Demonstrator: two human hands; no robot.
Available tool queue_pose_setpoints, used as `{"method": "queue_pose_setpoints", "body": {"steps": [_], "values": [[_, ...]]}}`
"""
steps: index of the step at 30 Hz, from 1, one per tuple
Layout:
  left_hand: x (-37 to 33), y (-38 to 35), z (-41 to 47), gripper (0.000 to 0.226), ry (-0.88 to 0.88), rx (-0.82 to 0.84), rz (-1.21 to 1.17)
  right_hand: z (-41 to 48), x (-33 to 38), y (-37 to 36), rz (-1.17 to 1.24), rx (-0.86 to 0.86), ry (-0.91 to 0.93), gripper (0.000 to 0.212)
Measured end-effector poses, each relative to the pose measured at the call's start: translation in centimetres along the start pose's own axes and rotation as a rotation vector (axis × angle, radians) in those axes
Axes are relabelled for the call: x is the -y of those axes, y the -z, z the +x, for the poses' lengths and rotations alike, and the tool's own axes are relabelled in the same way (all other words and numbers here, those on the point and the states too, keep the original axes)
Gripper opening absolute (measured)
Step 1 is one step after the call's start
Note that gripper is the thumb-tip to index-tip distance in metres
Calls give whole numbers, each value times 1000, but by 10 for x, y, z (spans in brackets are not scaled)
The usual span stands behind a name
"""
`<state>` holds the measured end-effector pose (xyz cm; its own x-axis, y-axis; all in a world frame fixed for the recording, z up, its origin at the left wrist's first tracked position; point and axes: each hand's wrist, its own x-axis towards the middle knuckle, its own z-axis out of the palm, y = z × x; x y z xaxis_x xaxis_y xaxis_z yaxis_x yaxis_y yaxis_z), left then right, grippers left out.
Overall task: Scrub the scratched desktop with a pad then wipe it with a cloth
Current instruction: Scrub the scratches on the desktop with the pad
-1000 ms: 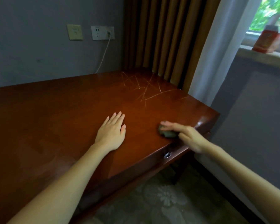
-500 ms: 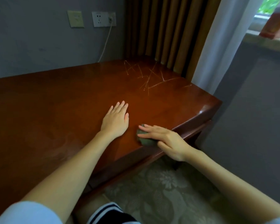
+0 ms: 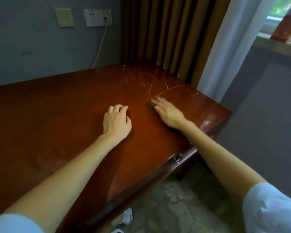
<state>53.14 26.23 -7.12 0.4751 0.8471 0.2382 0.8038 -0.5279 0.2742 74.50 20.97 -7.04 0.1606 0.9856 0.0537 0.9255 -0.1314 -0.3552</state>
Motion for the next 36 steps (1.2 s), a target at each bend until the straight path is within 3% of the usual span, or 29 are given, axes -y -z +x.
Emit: {"method": "queue_pose_setpoints", "body": {"steps": [4, 7, 15, 19, 24, 30, 33, 36], "values": [[16, -4, 45, 49, 14, 18, 22, -35, 49, -20, -6, 79, 355, 45], [38, -7, 77, 55, 39, 68, 15, -65, 28, -5, 34, 134, 415, 41], [66, -27, 121, 59, 33, 173, 116, -8, -131, 53, -25, -217, -392, 41], [67, -31, 123, 59, 35, 160, 139, 68, -142, 54, -29, -214, -539, 51], [67, -30, 124, 59, 37, 144, 119, 110, -72, 24, -42, -103, -285, 49], [64, -30, 122, 59, 32, 153, 125, 26, -1, -3, -33, 33, 181, 46], [63, -29, 122, 59, 37, 151, 125, -21, -24, 9, -41, 17, 131, 46], [63, -29, 122, 59, 36, 149, 135, -21, -71, 31, -48, -68, -131, 46]]}}
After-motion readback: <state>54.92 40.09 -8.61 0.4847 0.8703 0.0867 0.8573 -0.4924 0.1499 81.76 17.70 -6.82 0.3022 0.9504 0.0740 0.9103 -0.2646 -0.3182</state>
